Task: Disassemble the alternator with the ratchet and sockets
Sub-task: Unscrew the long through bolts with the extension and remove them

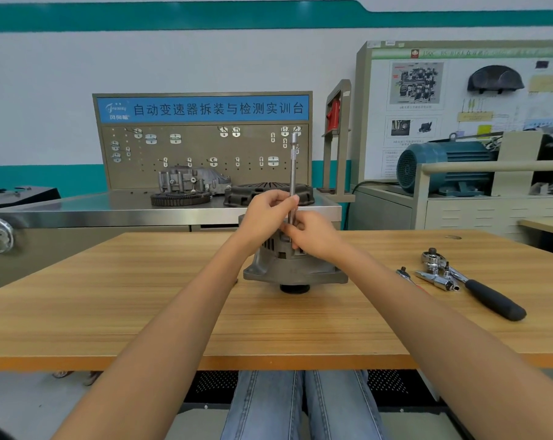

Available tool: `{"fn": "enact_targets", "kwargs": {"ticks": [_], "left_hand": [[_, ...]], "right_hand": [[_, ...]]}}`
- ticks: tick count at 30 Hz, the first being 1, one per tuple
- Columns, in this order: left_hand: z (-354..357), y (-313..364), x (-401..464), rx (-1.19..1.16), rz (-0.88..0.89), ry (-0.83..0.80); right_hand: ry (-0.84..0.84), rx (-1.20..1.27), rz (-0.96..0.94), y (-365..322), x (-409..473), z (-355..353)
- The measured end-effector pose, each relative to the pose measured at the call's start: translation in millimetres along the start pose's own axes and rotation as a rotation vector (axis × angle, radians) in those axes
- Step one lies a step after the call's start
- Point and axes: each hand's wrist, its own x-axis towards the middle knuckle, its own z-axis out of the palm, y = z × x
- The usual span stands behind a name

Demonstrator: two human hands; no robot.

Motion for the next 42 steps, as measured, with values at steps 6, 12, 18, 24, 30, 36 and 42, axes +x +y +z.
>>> {"fn": "enact_targets", "kwargs": {"ticks": [6,12,18,24,30,36,42], "left_hand": [[-2,-1,1,-0.032,-0.036,0.036],[10,3,5,0.029,-0.096,0.155],[10,0,0,0.03,0.004,0.096],[2,-3,-1,-0.072,0.0,0.057],[7,-1,4,-0.041,-0.094,0.172],[4,0,2,-0.041,-0.058,0.109],[-4,-1,-2,-0.054,-0.033,0.004]], "right_hand": [[-0.016,-0.034,0.005,-2,0,0],[0.003,-0.067,-0.03,-3,-3,1],[-0.008,-0.07,-0.01,-3,-2,0],[0.018,-0.094,0.011,-4,-1,2],[0.059,-0.068,0.009,-2,-3,5],[0.037,-0.059,0.005,0,0,5],[0.053,-0.063,-0.009,1,2,7]]}}
